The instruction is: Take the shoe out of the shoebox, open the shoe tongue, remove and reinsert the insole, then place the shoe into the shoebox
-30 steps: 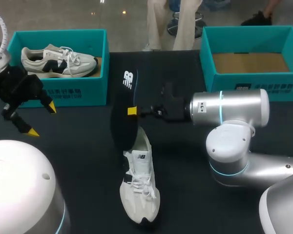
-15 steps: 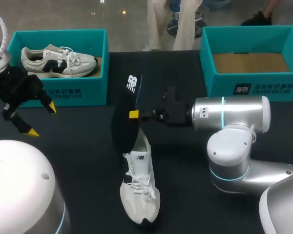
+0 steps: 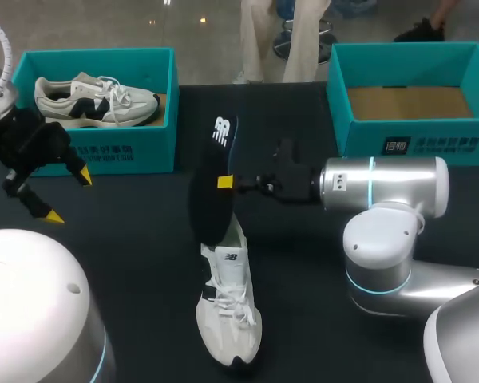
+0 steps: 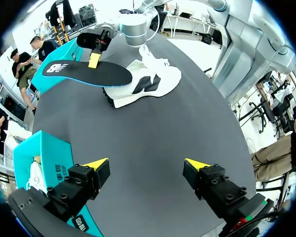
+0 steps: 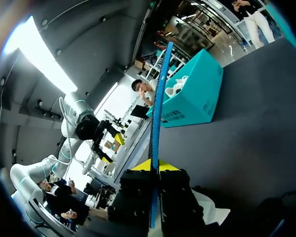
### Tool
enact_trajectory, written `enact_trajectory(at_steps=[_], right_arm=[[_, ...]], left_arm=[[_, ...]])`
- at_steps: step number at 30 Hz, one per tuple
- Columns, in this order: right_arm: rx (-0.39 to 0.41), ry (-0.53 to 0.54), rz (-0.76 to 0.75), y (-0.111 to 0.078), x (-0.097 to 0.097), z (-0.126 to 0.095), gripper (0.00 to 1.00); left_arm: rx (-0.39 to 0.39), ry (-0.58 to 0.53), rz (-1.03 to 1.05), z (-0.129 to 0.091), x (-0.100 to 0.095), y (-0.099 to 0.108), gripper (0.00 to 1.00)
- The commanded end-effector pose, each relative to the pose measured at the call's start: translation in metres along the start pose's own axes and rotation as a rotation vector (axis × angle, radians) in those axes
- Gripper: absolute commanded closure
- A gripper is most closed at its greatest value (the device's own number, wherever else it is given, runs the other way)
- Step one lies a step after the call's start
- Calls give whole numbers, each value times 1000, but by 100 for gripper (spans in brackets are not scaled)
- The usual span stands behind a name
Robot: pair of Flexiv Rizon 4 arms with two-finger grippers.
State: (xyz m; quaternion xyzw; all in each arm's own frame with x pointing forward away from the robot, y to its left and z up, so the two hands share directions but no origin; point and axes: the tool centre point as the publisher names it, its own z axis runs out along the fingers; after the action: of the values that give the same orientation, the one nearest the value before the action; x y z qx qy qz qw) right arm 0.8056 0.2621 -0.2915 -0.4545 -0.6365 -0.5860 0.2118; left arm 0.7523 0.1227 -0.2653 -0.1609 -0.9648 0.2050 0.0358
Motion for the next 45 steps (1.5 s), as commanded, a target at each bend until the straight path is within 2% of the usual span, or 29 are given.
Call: enact_trajectory(at_steps=[1,15,29,45], right_arm=[[3,-2,-1,0,0,-4,100],[13,-4,-14,-3,-2,-13,100],[30,-22,-58,-13,4,-19,100],[36,-15,-72,-26,1,-15,100]], left_arm=[[-2,0,0,-1,1,0,0],[-2,0,0,-1,1,0,0],[-2,0,0,-1,1,0,0],[-2,0,0,-1,1,0,0]])
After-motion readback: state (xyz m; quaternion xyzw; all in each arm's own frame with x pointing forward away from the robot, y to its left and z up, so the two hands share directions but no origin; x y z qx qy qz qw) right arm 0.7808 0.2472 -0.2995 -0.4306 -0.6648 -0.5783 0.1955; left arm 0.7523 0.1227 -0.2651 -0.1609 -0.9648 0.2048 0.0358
